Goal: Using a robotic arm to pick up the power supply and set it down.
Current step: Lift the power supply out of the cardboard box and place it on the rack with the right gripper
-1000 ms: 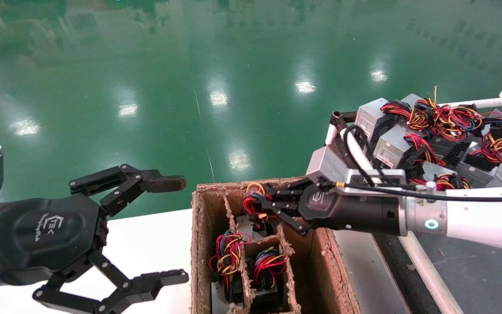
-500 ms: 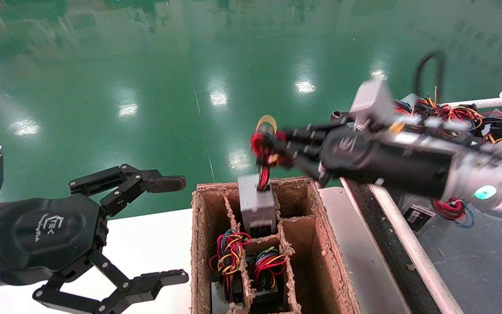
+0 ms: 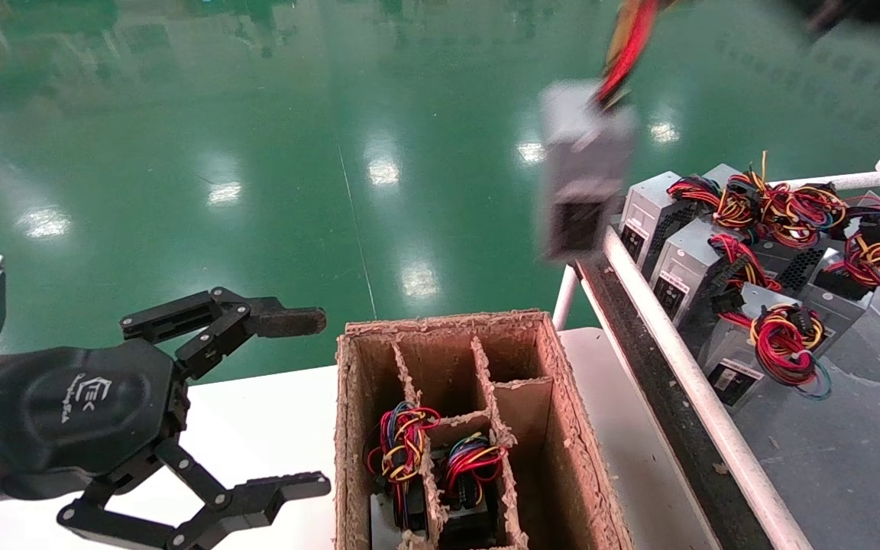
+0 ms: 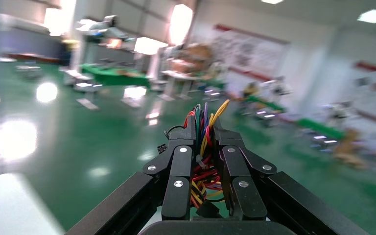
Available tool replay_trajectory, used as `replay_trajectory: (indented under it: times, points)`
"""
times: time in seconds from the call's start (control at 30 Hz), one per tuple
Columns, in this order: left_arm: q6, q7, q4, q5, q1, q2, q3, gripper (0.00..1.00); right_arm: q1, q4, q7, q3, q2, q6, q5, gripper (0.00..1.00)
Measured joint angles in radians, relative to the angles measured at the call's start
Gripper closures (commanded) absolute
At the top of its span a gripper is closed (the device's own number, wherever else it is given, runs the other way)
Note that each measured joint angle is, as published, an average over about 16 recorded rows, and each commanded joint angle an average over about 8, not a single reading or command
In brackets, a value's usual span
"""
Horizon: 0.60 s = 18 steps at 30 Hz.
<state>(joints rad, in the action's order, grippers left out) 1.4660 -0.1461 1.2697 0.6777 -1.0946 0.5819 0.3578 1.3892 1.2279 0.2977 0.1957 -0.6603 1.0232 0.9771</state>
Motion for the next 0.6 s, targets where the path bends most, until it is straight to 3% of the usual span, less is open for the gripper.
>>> replay_trajectory:
  times: [0.27, 0.6]
  points:
    - [0.000, 0.000, 0.000, 0.000, 0.000, 0.000, 0.000, 0.00, -0.019, 0.026, 0.069, -0.082, 0.166, -0.116, 0.022, 1.00]
    - [0.000, 0.000, 0.000, 0.000, 0.000, 0.000, 0.000, 0.00, -0.131, -0.074, 0.087, -0.187, 0.355, -0.185, 0.028, 1.00]
